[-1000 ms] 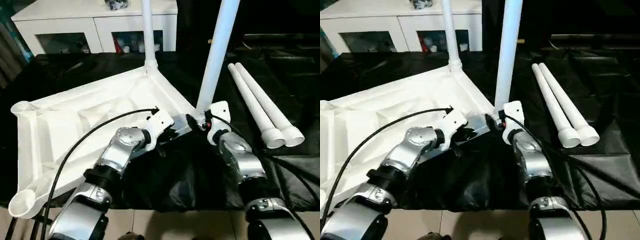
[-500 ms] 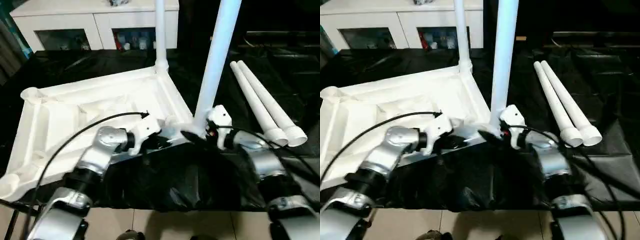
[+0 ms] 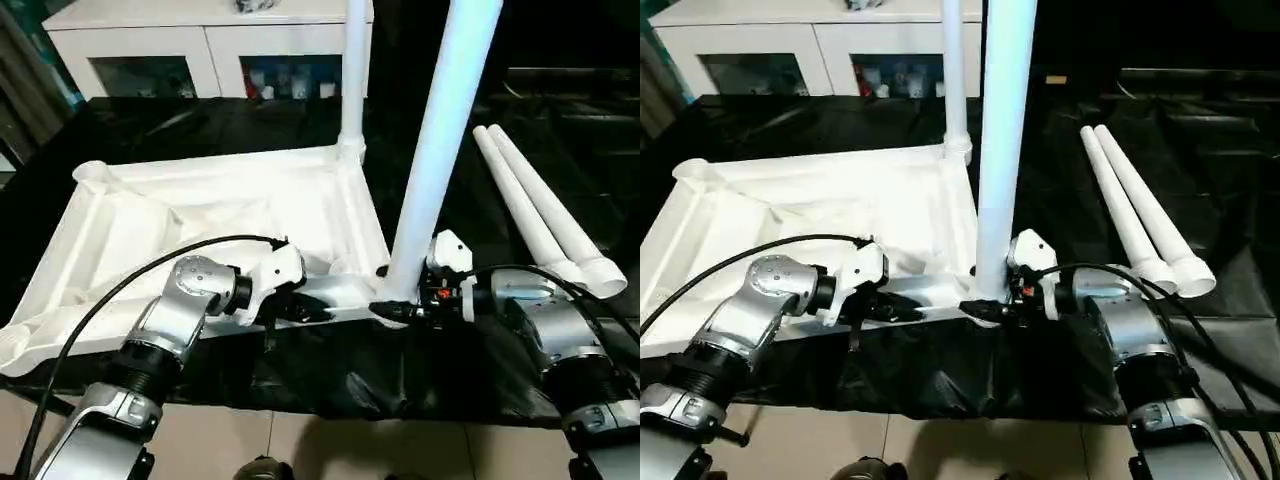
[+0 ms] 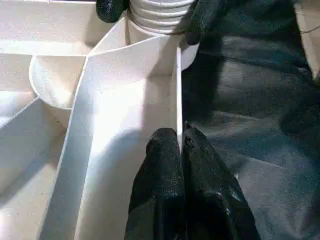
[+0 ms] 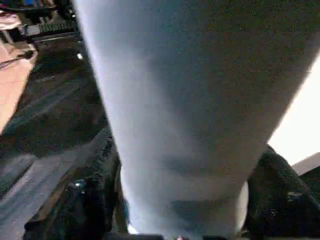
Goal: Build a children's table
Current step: Rotate leg to tighten
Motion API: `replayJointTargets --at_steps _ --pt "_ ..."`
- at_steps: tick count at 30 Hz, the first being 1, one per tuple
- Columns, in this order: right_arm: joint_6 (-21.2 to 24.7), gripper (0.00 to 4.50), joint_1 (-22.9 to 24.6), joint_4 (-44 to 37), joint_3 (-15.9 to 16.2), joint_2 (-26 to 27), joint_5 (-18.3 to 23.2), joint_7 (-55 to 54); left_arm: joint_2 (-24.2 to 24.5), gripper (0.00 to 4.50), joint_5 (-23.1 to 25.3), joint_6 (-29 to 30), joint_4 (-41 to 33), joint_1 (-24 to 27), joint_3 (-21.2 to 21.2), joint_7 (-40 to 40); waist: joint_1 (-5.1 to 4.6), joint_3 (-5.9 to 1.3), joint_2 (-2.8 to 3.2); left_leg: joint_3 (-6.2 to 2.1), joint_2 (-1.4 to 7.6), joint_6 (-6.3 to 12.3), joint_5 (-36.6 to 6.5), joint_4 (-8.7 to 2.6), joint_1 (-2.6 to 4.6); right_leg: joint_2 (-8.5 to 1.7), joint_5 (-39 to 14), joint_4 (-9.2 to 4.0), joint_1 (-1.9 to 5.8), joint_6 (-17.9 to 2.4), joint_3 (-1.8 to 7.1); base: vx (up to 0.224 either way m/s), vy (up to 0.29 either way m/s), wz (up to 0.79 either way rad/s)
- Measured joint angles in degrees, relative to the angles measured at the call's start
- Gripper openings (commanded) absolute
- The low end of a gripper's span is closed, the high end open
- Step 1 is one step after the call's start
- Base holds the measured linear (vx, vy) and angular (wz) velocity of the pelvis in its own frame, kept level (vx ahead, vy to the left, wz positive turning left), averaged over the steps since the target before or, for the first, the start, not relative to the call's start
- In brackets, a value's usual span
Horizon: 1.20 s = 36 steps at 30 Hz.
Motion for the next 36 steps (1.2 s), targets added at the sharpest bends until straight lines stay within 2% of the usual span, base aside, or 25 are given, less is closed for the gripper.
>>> replayJointTargets --at_steps 7,10,13,16,21,22,24,27,29,31,36 --pt "1.46 2.73 1.19 -1.45 -0.66 0.18 0.23 -0.64 -0.32 0.00 0.09 0.26 -0.02 0.15 0.07 0.54 0.35 -0.01 0.00 0.00 0.01 0.00 0.00 0.04 0.02 0.00 0.00 0.04 0.01 0.00 0.00 0.000 0.000 0.00" --pt "2.47 2.72 1.36 0.56 -6.21 6.59 -1.67 -18.27 -4.56 0.00 3.08 0.44 3.06 -1.15 1.68 11.19 -0.13 -0.01 -0.14 0.01 0.04 -0.32 -0.05 0.06 0.33 0.00 0.04 0.08 0.28 -0.05 0.02 0.000 0.000 0.00" --pt "4.15 2.72 0.97 1.53 -9.73 10.24 -1.76 -30.65 -8.70 0.00 4.38 2.47 4.03 -2.07 1.81 18.54 -0.46 -0.02 -0.17 0.02 0.01 -0.34 -0.04 0.07 0.57 -0.03 -0.03 -0.03 0.57 0.06 0.05 0.000 0.000 0.00" --pt "4.03 2.72 0.89 1.57 -12.02 14.14 -2.66 -40.73 -11.25 0.00 5.57 4.08 4.71 -3.02 1.80 23.36 -0.51 -0.05 -0.10 0.04 -0.01 -0.34 -0.04 0.04 0.59 -0.06 0.00 -0.04 0.59 0.03 0.05 0.000 0.000 0.00" --pt "2.62 2.72 0.33 1.57 -13.21 18.82 -6.05 -54.67 -14.37 0.00 7.09 5.24 4.75 -3.30 1.78 29.03 -0.53 -0.12 0.09 0.04 -0.05 -0.35 -0.06 -0.07 0.54 -0.08 0.01 -0.10 0.56 0.00 0.05 0.000 0.000 0.00" --pt "2.08 3.07 0.33 1.57 -13.21 19.39 -6.78 -56.36 -14.63 0.00 7.17 5.24 4.75 -3.29 1.80 29.51 -0.53 -0.13 0.26 0.04 -0.07 -0.35 -0.06 -0.10 0.50 -0.09 0.01 -0.13 0.53 0.00 0.04 0.000 0.000 0.00" --pt "1.65 3.42 0.33 1.57 -13.40 19.85 -6.84 -57.25 -14.69 0.00 7.23 4.95 4.74 -3.28 1.72 29.55 -0.53 -0.10 0.40 0.04 -0.10 -0.35 -0.06 -0.13 0.48 -0.12 0.00 -0.14 0.52 0.02 0.04 0.000 0.000 0.00" --pt "1.35 3.51 0.33 1.53 -13.67 20.50 -5.98 -56.95 -14.68 0.00 7.36 4.40 4.58 -3.00 1.74 29.71 -0.63 -0.11 0.57 0.05 -0.10 -0.34 -0.06 -0.15 0.40 -0.12 0.00 -0.14 0.43 0.03 0.04 0.000 0.000 0.00" --pt "1.06 3.85 0.33 1.53 -13.66 20.35 -6.01 -56.37 -14.54 0.00 7.35 3.80 4.15 -2.57 1.82 29.39 -0.66 -0.11 0.61 0.05 -0.09 -0.34 -0.06 -0.18 0.33 -0.12 0.00 -0.14 0.35 0.03 0.03 0.000 0.000 0.00" --pt "0.81 3.85 0.33 1.53 -13.19 19.86 -6.01 -54.86 -14.20 0.00 7.29 3.77 3.36 -2.13 1.79 28.67 -0.66 -0.11 0.64 0.06 -0.09 -0.32 -0.05 -0.22 0.27 -0.12 -0.01 -0.13 0.27 0.04 0.03 0.000 0.000 0.00" --pt "0.28 3.85 0.34 1.66 -10.16 14.65 -5.97 -44.41 -11.60 0.00 5.43 2.58 0.93 -0.58 1.16 23.38 -0.55 -0.10 0.64 0.06 -0.07 -0.04 0.11 -0.25 0.12 -0.12 -0.05 -0.09 0.08 0.10 -0.04 0.000 0.000 0.00"
